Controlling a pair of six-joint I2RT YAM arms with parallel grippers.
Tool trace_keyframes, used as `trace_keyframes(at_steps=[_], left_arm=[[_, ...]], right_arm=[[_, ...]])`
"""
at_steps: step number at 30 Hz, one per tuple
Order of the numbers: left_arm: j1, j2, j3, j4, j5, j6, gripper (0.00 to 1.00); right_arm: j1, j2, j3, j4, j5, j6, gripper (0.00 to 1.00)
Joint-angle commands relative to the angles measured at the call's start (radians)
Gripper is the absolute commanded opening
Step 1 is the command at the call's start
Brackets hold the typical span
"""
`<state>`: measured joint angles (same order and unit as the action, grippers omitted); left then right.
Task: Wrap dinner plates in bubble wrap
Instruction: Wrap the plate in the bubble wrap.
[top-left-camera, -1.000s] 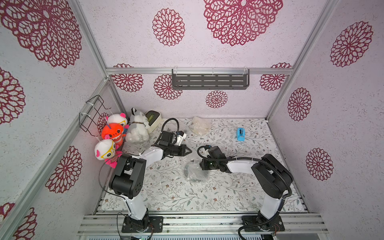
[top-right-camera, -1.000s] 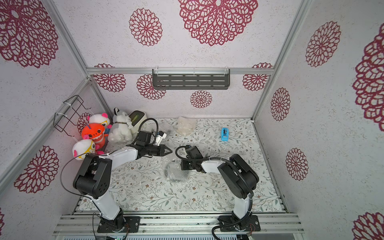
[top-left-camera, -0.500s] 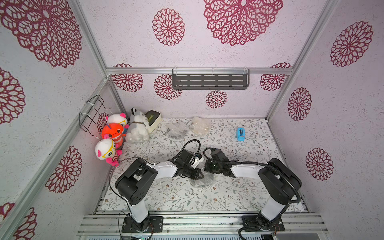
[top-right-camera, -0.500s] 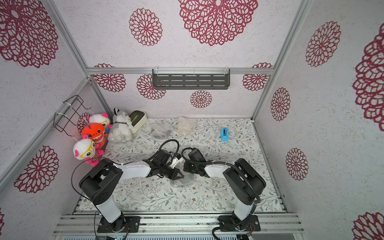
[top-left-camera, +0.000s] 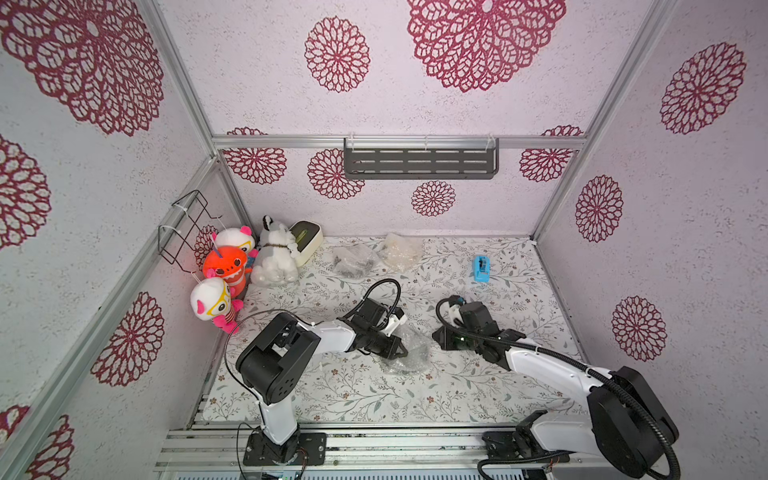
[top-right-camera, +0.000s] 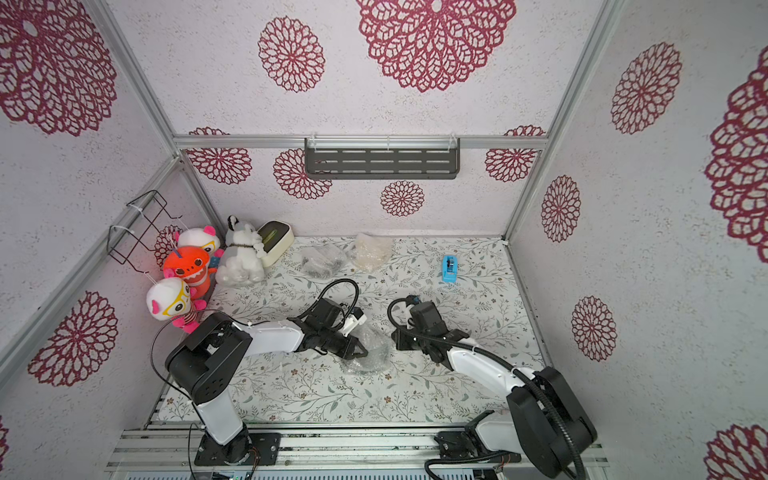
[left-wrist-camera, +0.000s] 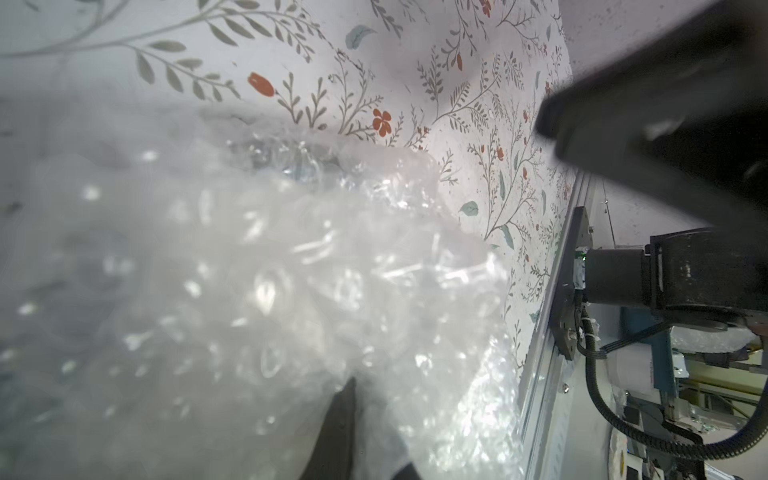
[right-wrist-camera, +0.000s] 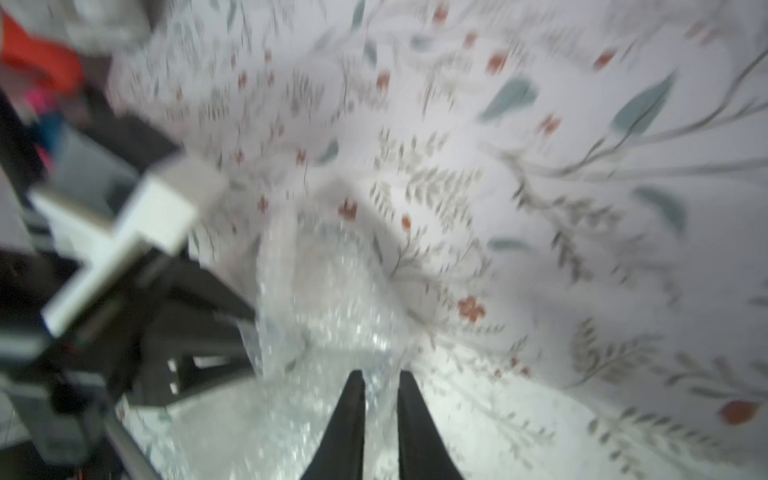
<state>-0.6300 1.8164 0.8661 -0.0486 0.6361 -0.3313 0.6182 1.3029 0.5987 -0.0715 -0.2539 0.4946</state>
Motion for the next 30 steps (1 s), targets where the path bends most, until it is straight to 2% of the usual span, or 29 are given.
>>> trace_keyframes(at_steps=[1, 5, 6, 8, 10, 12, 14, 17, 19, 22, 24, 27, 30], left_arm=[[0.019, 0.039, 0.057, -0.059, -0.009, 0.072, 0.1], [0.022, 0.057, 0.14, -0.115, 0.012, 0.196, 0.1], [0.025, 0.061, 0.161, -0.131, 0.024, 0.234, 0.1], [0.037, 0.084, 0.219, -0.201, 0.07, 0.319, 0.11], [0.046, 0.106, 0.252, -0.225, 0.102, 0.356, 0.12], [0.044, 0.107, 0.221, -0.163, 0.116, 0.375, 0.12], [0.046, 0.089, 0.176, -0.108, 0.082, 0.393, 0.11], [0.07, 0.084, 0.154, -0.119, 0.063, 0.413, 0.09], [0.079, 0.094, 0.157, -0.136, 0.048, 0.423, 0.07], [0.081, 0.101, 0.154, -0.12, 0.036, 0.422, 0.07], [0.081, 0.102, 0.154, -0.113, 0.033, 0.42, 0.07], [0.081, 0.1, 0.147, -0.1, 0.024, 0.419, 0.07], [0.078, 0.089, 0.129, -0.079, 0.015, 0.417, 0.07]], right_arm=[[0.063, 0.05, -0.028, -0.017, -0.126, -0.04, 0.16], [0.117, 0.173, 0.042, 0.159, 0.012, 0.16, 0.11], [0.134, 0.207, 0.089, 0.156, 0.05, 0.18, 0.11], [0.157, 0.279, 0.219, 0.031, 0.158, 0.177, 0.11], [0.156, 0.332, 0.269, 0.043, 0.161, 0.186, 0.12], [0.153, 0.371, 0.262, 0.112, 0.151, 0.224, 0.13], [0.15, 0.361, 0.274, 0.072, 0.202, 0.229, 0.15], [0.128, 0.215, 0.187, 0.113, 0.273, 0.244, 0.23], [0.083, 0.109, 0.112, 0.183, 0.229, 0.267, 0.31], [-0.005, 0.021, 0.019, 0.346, 0.04, 0.336, 0.42], [-0.034, 0.026, 0.0, 0.446, -0.06, 0.399, 0.45], [-0.035, 0.096, 0.052, 0.453, -0.103, 0.472, 0.5], [-0.031, 0.183, 0.108, 0.444, -0.127, 0.547, 0.52]])
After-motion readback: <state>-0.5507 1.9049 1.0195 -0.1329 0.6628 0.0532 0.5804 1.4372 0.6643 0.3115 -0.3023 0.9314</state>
